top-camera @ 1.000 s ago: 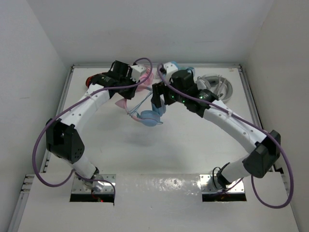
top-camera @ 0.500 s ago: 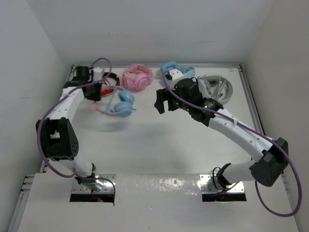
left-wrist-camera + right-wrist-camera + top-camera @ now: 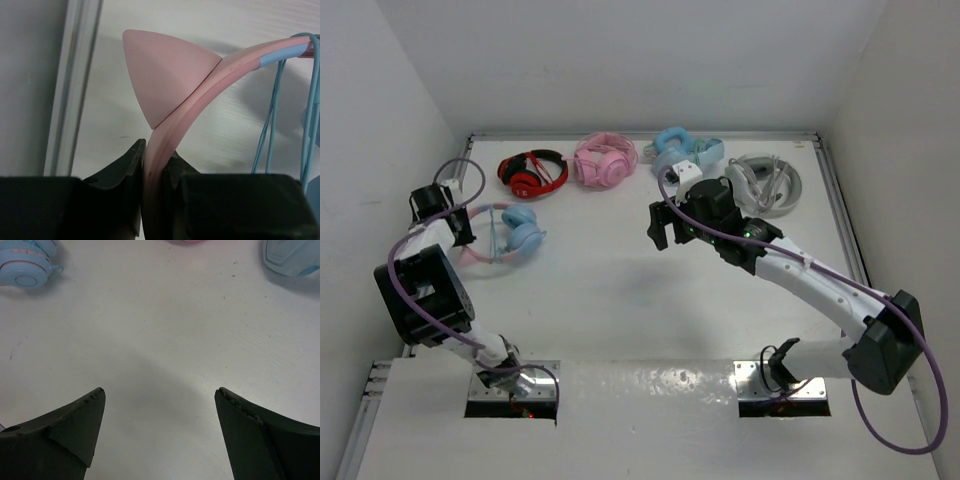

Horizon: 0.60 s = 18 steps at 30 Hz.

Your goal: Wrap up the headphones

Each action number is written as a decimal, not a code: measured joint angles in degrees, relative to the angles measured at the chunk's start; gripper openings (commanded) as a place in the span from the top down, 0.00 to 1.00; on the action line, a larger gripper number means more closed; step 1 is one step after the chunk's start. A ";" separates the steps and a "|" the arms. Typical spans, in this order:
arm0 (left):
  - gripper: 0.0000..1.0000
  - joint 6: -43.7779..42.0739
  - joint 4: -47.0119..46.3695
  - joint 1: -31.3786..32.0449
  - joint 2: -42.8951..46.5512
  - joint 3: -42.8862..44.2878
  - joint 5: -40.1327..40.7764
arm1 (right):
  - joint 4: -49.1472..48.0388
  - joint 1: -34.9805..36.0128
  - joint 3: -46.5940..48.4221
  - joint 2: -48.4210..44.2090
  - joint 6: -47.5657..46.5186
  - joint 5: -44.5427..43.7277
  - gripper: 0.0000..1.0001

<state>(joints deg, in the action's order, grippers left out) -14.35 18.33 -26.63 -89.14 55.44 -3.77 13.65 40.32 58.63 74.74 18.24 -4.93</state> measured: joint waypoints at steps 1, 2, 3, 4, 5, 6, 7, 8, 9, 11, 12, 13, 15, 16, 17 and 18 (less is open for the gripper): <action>1.00 -0.20 -1.95 -0.87 -0.33 -1.11 0.17 | -0.11 0.00 -0.13 -0.07 -0.24 -0.02 0.11; 1.00 -0.50 -3.85 -1.53 -0.79 -2.23 0.33 | -0.24 0.00 -0.24 -0.13 -0.37 -0.02 0.11; 1.00 -0.85 -5.18 -1.86 -1.31 -3.08 0.35 | -0.39 0.00 -0.28 -0.17 -0.59 -0.04 0.10; 1.00 -1.25 -6.56 -1.95 -2.10 -3.93 0.22 | -0.55 0.00 -0.33 -0.24 -0.76 -0.04 0.10; 1.00 -1.55 -7.30 -1.95 -2.84 -4.35 0.00 | -0.66 0.00 -0.33 -0.31 -0.96 -0.04 0.10; 1.00 -1.97 -8.17 -1.92 -3.91 -4.61 -0.33 | -0.79 0.00 -0.33 -0.35 -1.22 -0.02 0.10; 1.00 -2.12 -8.85 -1.92 -5.05 -4.68 -0.63 | -0.85 0.00 -0.35 -0.46 -1.42 -0.02 0.10; 1.00 -2.10 -9.86 -1.95 -6.36 -4.66 -1.09 | -0.94 0.00 -0.35 -0.57 -1.62 -0.04 0.10; 0.96 -2.05 -10.71 -2.01 -7.50 -4.66 -1.62 | -1.01 0.00 -0.35 -0.70 -1.81 -0.04 0.09; 0.88 -1.86 -11.78 -2.27 -9.35 -4.48 -2.29 | -1.09 0.00 -0.50 -1.18 -2.05 -0.13 0.09; 0.74 -1.70 -12.07 -2.43 -10.16 -4.13 -2.67 | -1.09 0.00 -0.59 -1.49 -2.21 -0.28 0.08; 0.64 -1.64 -12.35 -2.64 -10.54 -3.56 -2.89 | -1.09 0.00 -0.68 -1.81 -2.29 -0.46 0.07; 0.30 -1.51 -12.74 -2.67 -11.37 -2.67 -2.80 | -1.09 0.00 -0.85 -2.49 -2.67 -0.68 0.07; 0.24 -1.40 -12.76 -2.71 -11.50 -2.32 -2.71 | -1.07 0.00 -0.92 -2.78 -2.89 -0.70 0.07; 0.21 -0.74 -12.66 -2.71 -11.50 -2.03 -2.58 | -1.09 0.00 -0.96 -3.08 -3.08 -0.81 0.07; 0.16 -0.50 -12.52 -2.73 -11.39 -1.77 -2.38 | -1.05 0.00 -0.98 -3.39 -3.30 -0.96 0.07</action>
<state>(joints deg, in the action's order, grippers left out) -14.85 5.80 -29.36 -100.53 53.67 -6.15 12.60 40.32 57.65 71.35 14.94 -5.89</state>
